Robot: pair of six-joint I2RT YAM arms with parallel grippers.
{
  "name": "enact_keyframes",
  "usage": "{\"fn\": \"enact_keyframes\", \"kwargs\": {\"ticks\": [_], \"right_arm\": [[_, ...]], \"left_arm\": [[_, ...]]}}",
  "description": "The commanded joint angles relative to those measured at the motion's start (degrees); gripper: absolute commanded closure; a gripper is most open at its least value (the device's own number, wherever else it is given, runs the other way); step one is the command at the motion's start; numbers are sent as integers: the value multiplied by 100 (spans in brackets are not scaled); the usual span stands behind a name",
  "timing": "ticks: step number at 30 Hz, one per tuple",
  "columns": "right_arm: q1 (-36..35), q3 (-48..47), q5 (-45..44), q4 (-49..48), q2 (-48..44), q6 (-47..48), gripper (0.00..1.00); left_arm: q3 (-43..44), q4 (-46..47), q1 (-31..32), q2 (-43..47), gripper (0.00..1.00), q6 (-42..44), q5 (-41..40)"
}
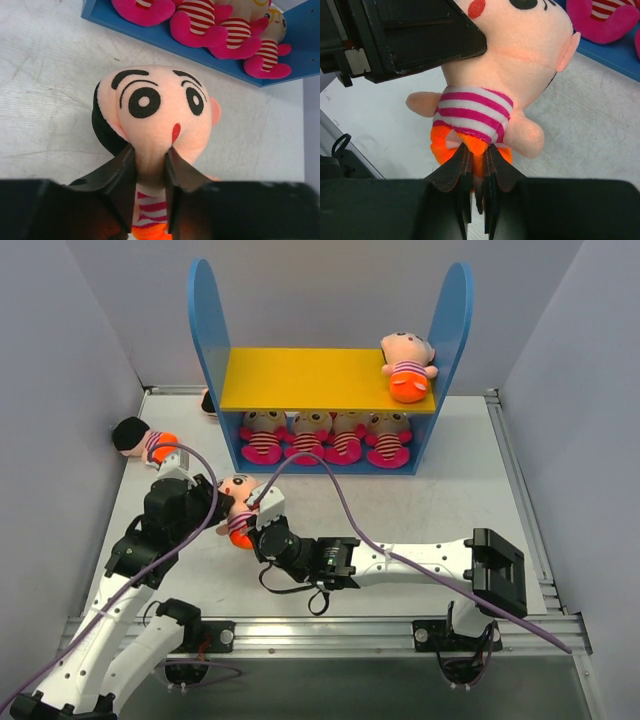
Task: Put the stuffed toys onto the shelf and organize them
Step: Pass the stuffed toy from the left arm to the right, then place the stuffed toy onto shelf
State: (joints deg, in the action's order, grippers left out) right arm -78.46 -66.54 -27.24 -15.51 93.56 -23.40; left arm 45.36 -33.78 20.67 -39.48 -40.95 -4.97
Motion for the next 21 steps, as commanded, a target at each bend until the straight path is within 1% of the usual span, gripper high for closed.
{"fn": "enact_keyframes", "kwargs": {"ticks": [1,4,5,7,8,11,14,16,18,21], "right_arm": [[-30,-192,-79,144,-232,107,100],[-12,-201,-106,355,-382,204,100],[-21,-210,-149,408,-426,230,100],[6,-227,-176,575,-566,274,100],[23,-236,-202,636,-619,335,100],[85,-333,-255,987,-769,450,100],[146,-412,-369,1322,-996,564,100],[251,-447,-387,1489,-1129,626,100],[374,-508,-352,1733,-1287,739,100],[752,-710,-212,1990,-1515,880,100]], "left_arm": [[358,381,25,-68,63,341,-223],[674,311,16,-200,55,570,-320],[754,293,16,-243,45,623,-338],[955,267,8,-288,36,746,-347],[1018,241,8,-297,29,781,-364],[1281,118,-27,-279,19,922,-443],[1501,-110,-36,-139,14,1089,-671],[1545,-199,-36,-34,9,1290,-847],[1484,-348,-45,133,6,1518,-1153],[1213,-498,-45,388,4,1686,-1418]]}}
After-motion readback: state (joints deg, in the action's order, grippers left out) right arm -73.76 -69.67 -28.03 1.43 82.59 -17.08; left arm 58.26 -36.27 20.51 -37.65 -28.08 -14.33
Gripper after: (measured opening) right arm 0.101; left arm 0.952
